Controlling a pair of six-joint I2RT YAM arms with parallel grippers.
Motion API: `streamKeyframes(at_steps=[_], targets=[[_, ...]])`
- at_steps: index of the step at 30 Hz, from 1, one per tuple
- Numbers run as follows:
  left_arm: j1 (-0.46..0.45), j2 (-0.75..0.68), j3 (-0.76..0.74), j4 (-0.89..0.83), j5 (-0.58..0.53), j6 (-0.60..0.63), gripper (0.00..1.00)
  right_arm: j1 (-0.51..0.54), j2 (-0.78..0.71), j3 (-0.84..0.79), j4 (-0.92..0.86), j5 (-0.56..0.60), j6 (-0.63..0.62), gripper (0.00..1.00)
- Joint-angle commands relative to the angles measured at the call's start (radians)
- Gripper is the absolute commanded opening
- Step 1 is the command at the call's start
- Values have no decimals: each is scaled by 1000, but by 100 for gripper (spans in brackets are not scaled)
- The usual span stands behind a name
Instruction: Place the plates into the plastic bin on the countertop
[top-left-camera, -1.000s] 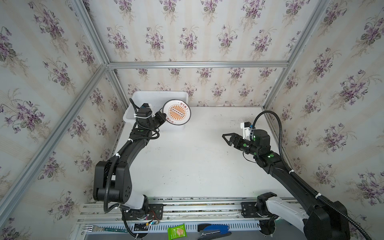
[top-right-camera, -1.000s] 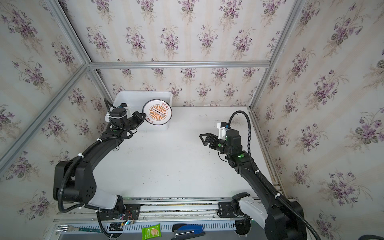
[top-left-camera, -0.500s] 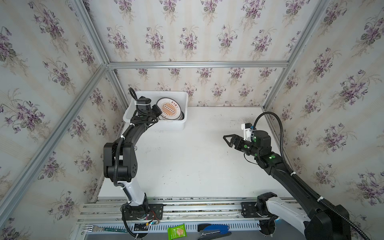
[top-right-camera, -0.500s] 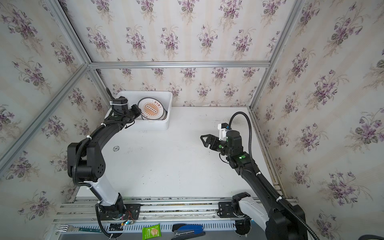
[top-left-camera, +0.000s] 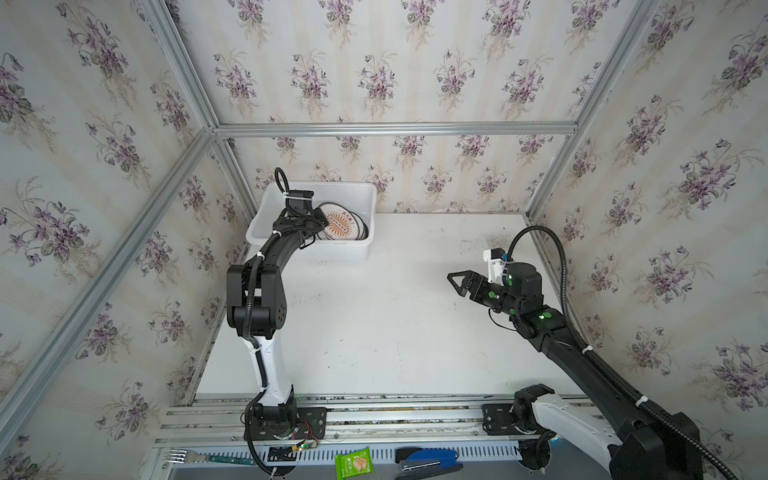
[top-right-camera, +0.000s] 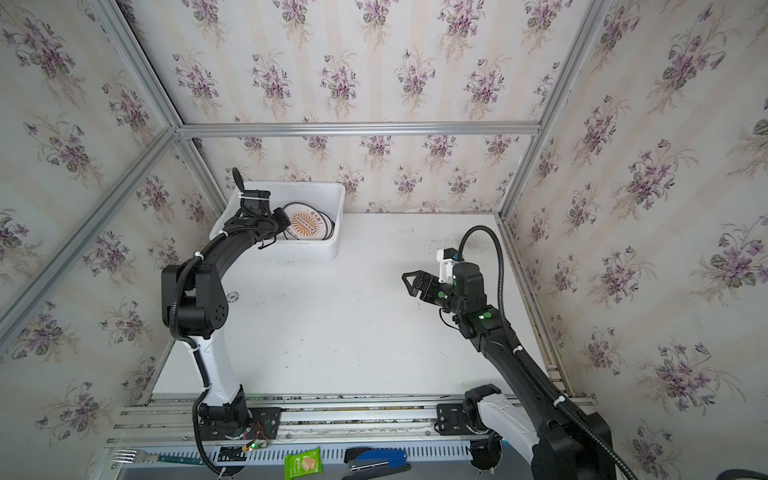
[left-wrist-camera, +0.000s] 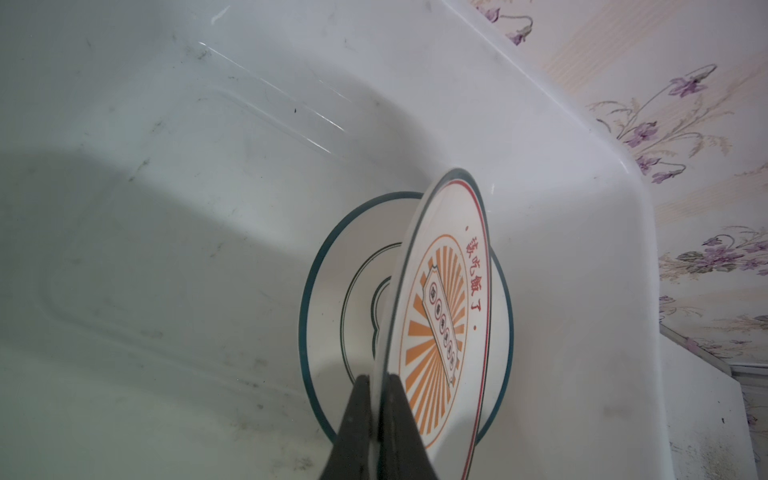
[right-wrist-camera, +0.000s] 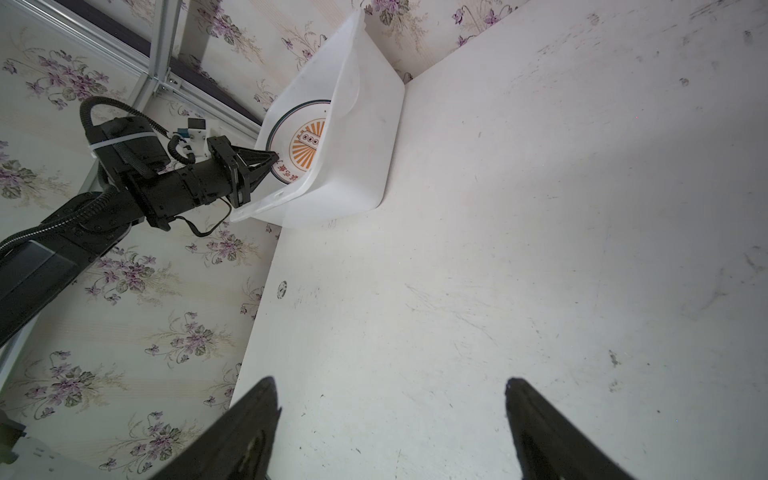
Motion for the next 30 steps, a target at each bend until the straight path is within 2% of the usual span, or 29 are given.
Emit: streamKeyframes(at_steps=[1, 6, 9, 15, 18, 22, 25, 27, 28, 30], targets=[[-6, 30, 40, -47, -24, 39, 1, 1, -4, 1, 6, 17, -5, 88], [-7, 69, 74, -66, -22, 46, 4, 1, -1, 2, 5, 26, -4, 88], [-8, 83, 92, -74, -19, 50, 10, 1, 1, 1, 5, 32, -1, 88], [-7, 101, 117, -80, -21, 62, 31, 1, 9, 1, 5, 43, 5, 88], [-7, 102, 121, -81, -22, 74, 37, 1, 14, -1, 11, 45, 13, 88], [-8, 97, 126, -81, -20, 94, 40, 1, 25, -1, 23, 46, 18, 88], [-9, 84, 126, -80, -21, 121, 54, 1, 37, 4, 29, 45, 18, 88], [-10, 71, 120, -80, -31, 138, 77, 1, 44, 7, 31, 43, 21, 88], [-11, 63, 115, -80, -38, 145, 98, 1, 45, 7, 32, 45, 25, 88], [-15, 47, 106, -80, -46, 162, 99, 1, 47, 2, 44, 44, 37, 88]])
